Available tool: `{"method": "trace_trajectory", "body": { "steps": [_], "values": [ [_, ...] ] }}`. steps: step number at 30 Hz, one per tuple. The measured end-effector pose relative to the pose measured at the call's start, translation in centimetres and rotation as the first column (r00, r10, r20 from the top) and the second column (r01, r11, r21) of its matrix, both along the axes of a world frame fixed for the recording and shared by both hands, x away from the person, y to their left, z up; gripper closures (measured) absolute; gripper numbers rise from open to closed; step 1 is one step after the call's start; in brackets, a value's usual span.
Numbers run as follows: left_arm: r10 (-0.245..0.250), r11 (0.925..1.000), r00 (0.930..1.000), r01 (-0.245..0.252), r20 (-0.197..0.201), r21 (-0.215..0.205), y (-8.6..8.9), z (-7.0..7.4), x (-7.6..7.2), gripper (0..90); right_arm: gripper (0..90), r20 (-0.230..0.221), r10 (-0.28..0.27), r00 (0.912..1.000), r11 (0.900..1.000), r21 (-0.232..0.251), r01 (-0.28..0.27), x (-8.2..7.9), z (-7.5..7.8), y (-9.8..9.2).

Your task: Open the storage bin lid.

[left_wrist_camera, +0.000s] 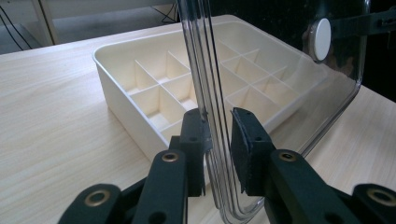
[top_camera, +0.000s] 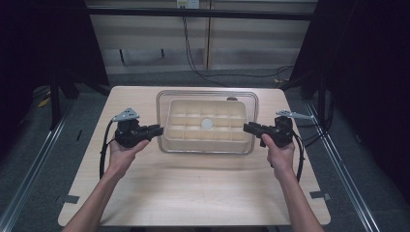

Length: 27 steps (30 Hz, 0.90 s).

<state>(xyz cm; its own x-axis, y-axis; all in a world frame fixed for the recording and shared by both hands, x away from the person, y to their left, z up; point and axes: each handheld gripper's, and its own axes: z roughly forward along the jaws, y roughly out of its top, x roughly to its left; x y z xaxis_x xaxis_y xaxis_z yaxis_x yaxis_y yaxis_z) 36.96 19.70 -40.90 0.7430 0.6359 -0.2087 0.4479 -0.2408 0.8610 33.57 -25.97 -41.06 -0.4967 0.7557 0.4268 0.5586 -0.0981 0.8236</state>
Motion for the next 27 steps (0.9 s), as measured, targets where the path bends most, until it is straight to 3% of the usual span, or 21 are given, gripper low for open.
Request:
{"method": "trace_trajectory", "body": {
  "steps": [18,27],
  "values": [
    [-0.005,0.9997,0.9999,0.006,-0.014,0.024,0.2,-0.8,-1.7,75.2,65.3,-0.021,0.013,0.9997,1.000,0.002,-0.013,-1.3,-0.9,0.2],
    [-0.013,0.9990,0.9999,0.014,-0.010,0.043,0.2,-1.0,-2.5,75.3,64.5,-0.034,0.018,0.9993,0.999,-0.028,-0.019,-2.2,-1.0,0.4]
  ]
}}
